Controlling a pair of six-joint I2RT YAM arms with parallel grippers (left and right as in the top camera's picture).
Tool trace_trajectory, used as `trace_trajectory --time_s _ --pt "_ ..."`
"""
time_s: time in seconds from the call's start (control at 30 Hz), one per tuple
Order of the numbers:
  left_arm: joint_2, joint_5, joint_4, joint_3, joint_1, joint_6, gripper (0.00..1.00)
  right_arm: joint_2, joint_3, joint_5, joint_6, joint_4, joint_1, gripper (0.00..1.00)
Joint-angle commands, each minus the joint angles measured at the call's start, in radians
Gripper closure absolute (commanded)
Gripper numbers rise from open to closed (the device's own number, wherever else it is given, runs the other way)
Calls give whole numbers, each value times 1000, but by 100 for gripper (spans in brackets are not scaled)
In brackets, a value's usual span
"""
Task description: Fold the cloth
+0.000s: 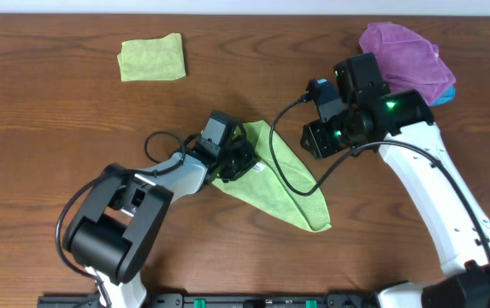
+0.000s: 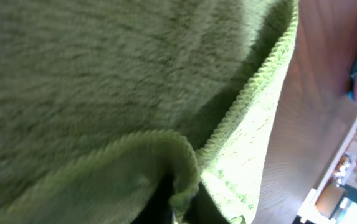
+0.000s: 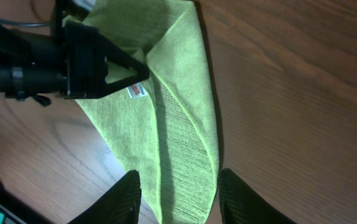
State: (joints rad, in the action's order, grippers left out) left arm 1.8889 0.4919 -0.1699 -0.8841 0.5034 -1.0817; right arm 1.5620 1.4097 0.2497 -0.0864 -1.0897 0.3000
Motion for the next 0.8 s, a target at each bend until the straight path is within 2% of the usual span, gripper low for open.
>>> trace_trajectory --time_s 0.0,0.07,0.17,0.3,0.4,0.6,0.77 --pt "14 31 -60 -10 -1 34 94 -22 10 13 11 -4 -5 59" --pt "14 62 -122 -11 -3 60 94 -22 10 13 11 -5 -5 62" --pt "13 154 -143 -34 -23 115 94 -22 10 13 10 -1 -5 70" --pt "-6 285 -137 -80 -62 198 94 -23 10 13 3 5 -12 72" --pt "-54 314 -93 -92 -92 236 94 -26 10 14 3 4 -36 72" --pt "-232 309 201 -93 -127 428 94 -36 -10 114 -28 -19 -140 66" --pt "-323 290 446 -93 -129 525 94 -36 -62 193 -35 -53 -180 60"
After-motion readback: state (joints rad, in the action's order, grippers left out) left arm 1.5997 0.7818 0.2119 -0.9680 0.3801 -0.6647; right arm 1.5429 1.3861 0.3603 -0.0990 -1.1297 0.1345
